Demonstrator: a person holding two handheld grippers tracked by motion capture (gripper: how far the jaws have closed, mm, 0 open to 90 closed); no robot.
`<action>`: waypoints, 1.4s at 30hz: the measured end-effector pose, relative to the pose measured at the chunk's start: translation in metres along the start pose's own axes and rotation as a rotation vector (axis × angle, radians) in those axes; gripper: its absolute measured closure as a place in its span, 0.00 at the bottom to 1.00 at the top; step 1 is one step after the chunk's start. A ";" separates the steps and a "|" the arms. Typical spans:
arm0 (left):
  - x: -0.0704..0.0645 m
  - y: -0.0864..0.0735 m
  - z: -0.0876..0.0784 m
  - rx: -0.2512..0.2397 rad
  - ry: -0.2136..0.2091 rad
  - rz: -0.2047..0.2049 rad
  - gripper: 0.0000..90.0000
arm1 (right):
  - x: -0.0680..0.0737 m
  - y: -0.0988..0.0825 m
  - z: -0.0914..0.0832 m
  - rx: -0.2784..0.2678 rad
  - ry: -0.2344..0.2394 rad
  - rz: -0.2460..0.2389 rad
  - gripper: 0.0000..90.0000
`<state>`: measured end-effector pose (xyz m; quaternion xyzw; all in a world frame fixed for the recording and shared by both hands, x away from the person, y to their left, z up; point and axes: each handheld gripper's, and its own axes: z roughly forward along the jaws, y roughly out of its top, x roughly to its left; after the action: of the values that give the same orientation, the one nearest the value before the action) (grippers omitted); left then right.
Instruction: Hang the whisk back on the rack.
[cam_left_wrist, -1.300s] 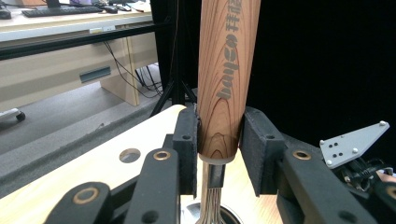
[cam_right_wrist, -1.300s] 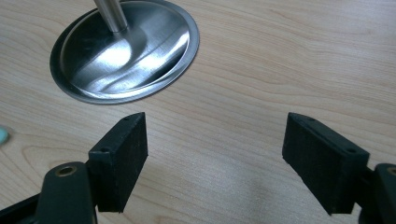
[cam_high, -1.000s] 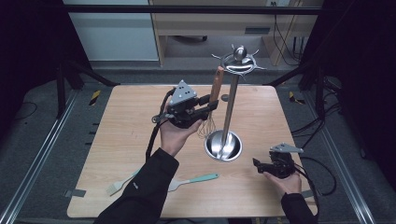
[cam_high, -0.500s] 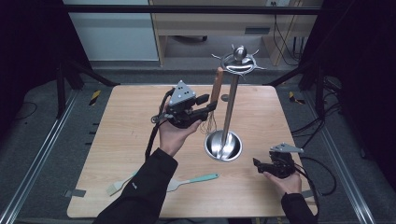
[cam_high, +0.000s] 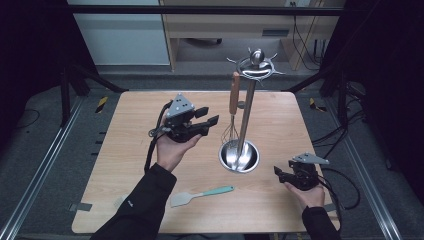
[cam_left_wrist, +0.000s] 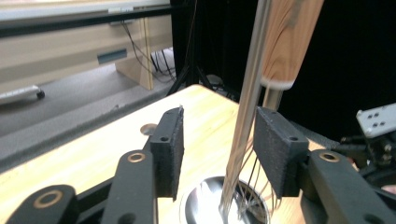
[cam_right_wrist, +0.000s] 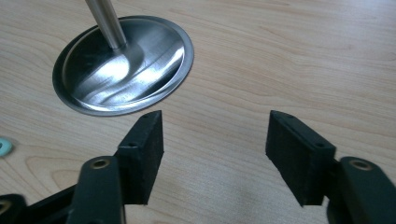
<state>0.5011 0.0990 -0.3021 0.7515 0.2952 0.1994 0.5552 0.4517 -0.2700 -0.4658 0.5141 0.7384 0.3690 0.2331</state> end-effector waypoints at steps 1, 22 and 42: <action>0.003 -0.003 -0.002 0.006 0.003 -0.003 0.58 | 0.000 0.000 0.000 0.000 0.000 0.000 0.42; 0.058 -0.094 -0.041 0.161 0.115 -0.070 0.46 | 0.002 0.008 -0.013 -0.035 0.012 -0.007 0.81; 0.086 -0.156 -0.090 0.216 0.173 -0.118 0.44 | 0.004 0.026 -0.035 -0.130 0.047 0.026 1.00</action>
<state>0.4745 0.2532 -0.4255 0.7681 0.4056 0.1975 0.4544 0.4400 -0.2720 -0.4235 0.4986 0.7114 0.4310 0.2440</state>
